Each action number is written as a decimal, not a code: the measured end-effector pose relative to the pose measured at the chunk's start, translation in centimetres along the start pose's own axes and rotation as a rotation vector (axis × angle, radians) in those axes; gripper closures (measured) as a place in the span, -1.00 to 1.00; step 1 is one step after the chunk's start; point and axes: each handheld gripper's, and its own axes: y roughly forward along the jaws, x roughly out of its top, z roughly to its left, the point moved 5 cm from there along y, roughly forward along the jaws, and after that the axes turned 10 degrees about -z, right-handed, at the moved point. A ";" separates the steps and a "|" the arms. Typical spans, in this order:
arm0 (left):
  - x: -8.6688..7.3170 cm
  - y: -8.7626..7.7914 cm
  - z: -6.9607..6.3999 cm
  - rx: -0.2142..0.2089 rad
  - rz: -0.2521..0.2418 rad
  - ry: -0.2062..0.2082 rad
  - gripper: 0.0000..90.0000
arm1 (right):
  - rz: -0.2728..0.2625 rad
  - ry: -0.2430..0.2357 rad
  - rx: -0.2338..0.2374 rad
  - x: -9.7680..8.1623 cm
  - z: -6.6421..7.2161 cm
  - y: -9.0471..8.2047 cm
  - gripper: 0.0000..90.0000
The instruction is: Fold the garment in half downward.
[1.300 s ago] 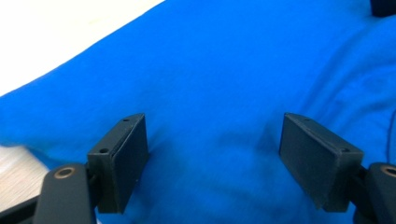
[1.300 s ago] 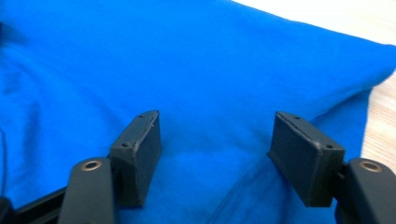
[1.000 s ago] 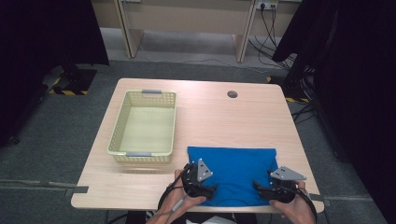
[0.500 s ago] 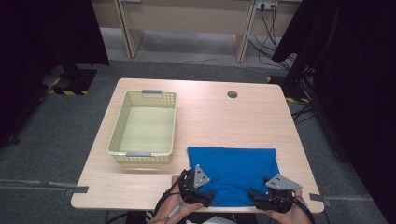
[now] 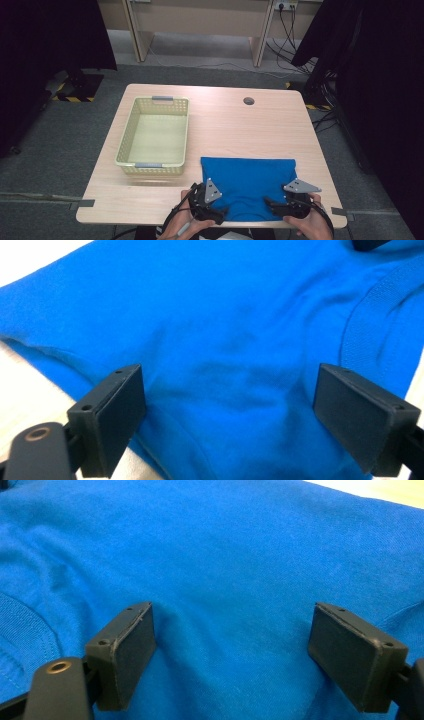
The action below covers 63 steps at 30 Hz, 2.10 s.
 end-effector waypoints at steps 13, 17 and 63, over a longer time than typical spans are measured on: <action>0.9 1.6 1.6 0.016 -0.005 -0.014 -0.72 | 0.019 0.010 -0.006 1.2 -1.8 1.6 -0.58; 1.1 2.0 2.0 0.017 -0.005 -0.013 -0.72 | 0.020 0.010 -0.009 1.4 -2.1 1.8 -0.58; 1.5 1.2 3.1 0.042 -0.047 -0.037 -0.79 | -0.017 0.009 -0.029 1.8 -2.0 1.5 -0.66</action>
